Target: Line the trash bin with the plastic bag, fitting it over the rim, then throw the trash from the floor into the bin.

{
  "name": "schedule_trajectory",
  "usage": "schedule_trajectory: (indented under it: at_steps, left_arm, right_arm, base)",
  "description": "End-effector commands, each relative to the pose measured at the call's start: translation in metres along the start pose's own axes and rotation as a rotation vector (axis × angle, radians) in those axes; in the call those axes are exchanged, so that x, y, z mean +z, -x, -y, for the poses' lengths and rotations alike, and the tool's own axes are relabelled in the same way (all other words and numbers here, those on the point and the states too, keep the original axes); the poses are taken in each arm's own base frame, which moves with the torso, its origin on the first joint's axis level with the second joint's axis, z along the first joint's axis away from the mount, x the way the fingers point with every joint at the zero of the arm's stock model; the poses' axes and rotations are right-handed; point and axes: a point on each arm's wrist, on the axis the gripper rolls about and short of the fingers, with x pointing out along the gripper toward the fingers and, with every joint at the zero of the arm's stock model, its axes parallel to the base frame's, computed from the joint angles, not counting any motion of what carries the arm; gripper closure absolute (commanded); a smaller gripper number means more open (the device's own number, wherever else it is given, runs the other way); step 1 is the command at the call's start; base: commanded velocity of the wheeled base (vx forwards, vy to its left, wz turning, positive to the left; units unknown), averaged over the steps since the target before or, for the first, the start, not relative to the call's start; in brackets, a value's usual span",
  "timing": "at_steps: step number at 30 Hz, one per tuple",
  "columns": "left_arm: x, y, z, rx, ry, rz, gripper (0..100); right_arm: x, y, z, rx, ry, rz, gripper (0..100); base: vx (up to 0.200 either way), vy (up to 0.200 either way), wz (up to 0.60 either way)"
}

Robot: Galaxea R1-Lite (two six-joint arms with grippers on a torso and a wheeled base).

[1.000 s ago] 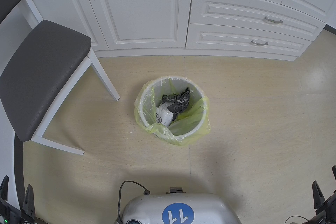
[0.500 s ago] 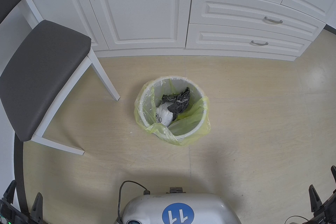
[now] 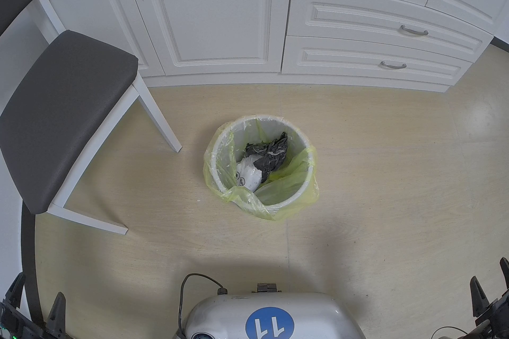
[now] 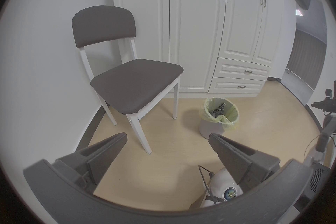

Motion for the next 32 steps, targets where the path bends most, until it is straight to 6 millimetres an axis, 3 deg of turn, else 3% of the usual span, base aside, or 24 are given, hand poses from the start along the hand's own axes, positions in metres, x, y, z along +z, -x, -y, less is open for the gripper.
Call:
schedule_trajectory:
  at_steps: [1, 32]
  left_arm:
    - [-0.0046, 0.0, 0.0, -0.003, -0.001, 0.002, 0]
    - [-0.0044, -0.0002, 0.0001, -0.009, -0.009, 0.001, 0]
  right_arm:
    - [-0.0032, 0.0004, 0.0, 0.001, -0.002, 0.004, 0]
    - [-0.003, 0.0, 0.0002, -0.004, -0.024, 0.013, 0]
  base:
    - [0.0, 0.0, 0.0]
    - [0.0, 0.0, 0.0]
